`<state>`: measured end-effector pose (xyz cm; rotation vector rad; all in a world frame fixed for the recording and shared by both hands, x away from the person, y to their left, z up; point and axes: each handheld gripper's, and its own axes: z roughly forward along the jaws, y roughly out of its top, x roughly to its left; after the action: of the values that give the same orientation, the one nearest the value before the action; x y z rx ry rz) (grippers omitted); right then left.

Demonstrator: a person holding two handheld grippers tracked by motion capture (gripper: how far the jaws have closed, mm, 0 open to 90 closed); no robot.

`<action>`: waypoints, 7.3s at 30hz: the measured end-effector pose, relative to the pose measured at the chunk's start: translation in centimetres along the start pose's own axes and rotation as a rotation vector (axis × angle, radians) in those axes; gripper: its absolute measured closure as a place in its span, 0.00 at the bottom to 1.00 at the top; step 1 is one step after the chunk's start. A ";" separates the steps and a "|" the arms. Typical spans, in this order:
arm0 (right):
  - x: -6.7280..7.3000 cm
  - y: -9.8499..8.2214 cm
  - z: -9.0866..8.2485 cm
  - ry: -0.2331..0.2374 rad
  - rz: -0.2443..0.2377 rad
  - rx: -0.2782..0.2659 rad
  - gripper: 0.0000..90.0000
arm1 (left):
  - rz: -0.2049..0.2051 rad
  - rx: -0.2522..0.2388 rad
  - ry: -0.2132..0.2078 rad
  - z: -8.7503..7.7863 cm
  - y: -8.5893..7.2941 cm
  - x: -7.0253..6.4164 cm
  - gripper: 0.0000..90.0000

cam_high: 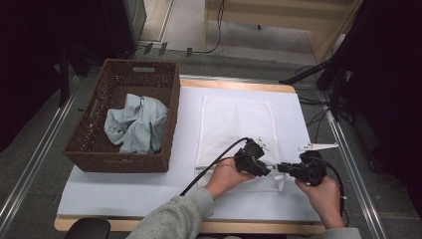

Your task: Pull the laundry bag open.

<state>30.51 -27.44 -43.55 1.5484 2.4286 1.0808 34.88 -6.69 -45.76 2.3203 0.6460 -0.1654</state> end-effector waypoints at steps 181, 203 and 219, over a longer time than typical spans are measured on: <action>-0.2 -0.2 -0.1 0.026 0.021 0.024 0.95 | -0.089 0.016 -0.046 -6.3 -4.3 1.4 0.96; -0.2 0.1 0.1 0.021 0.004 0.035 0.95 | -0.125 0.002 -0.038 -7.2 -5.2 2.6 0.96; -0.7 0.0 0.2 0.020 0.015 0.029 0.95 | -0.156 0.012 -0.021 -8.2 -6.0 3.4 0.96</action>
<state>30.96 -27.94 -43.96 1.5738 2.4611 1.0733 34.36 3.94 -44.32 2.2764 0.8174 -0.2651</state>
